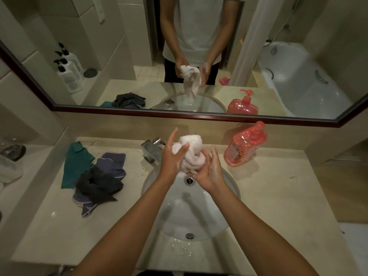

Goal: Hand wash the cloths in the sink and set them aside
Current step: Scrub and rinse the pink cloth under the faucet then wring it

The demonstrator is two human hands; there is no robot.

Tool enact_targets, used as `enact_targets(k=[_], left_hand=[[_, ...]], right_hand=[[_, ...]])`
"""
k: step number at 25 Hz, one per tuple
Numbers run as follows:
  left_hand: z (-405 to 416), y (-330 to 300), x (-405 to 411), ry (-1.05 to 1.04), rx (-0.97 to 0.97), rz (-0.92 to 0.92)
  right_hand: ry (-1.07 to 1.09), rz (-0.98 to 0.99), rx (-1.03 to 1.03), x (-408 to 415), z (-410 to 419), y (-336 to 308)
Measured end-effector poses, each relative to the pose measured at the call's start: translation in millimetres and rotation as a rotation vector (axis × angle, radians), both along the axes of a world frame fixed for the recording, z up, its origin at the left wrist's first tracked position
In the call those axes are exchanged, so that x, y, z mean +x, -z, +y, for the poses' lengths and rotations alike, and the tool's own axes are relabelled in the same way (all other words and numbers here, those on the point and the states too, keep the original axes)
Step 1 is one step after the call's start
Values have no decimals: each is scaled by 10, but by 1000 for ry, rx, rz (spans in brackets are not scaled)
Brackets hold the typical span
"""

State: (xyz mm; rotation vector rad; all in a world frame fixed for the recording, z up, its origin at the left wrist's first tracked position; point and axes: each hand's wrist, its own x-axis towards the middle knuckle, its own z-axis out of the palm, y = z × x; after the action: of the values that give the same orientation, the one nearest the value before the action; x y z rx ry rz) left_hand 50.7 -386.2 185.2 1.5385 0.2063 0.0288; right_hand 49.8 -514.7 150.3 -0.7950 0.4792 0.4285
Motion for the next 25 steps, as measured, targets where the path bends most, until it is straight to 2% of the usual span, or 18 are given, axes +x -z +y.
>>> enact_targets(k=[2, 4, 7, 11, 14, 16, 19, 21, 23, 25], left_hand=[[40, 140, -63, 67, -21, 52], [11, 267, -153, 70, -36, 109], [-180, 414, -187, -64, 8, 218], [-220, 607, -117, -276, 21, 381], [-173, 689, -70, -288, 45, 382], [-239, 696, -99, -269, 140, 379], [-328, 713, -163, -219, 312, 325], [-267, 719, -110, -224, 281, 316], [-187, 687, -10, -250, 157, 379], [-198, 670, -10, -235, 151, 414]], right_hand=[[61, -11, -49, 80, 7, -60], [72, -39, -197, 111, 51, -95], [51, -79, -583, 79, 205, -19], [46, -126, -809, -176, 353, 176], [43, -185, -910, -287, 383, 285], [104, -131, -967, -188, 379, 286], [104, -13, -905, -1, 304, 270], [94, -8, -856, -70, 322, 290], [107, -56, -868, -230, 404, 328], [134, -63, -882, -273, 416, 314]])
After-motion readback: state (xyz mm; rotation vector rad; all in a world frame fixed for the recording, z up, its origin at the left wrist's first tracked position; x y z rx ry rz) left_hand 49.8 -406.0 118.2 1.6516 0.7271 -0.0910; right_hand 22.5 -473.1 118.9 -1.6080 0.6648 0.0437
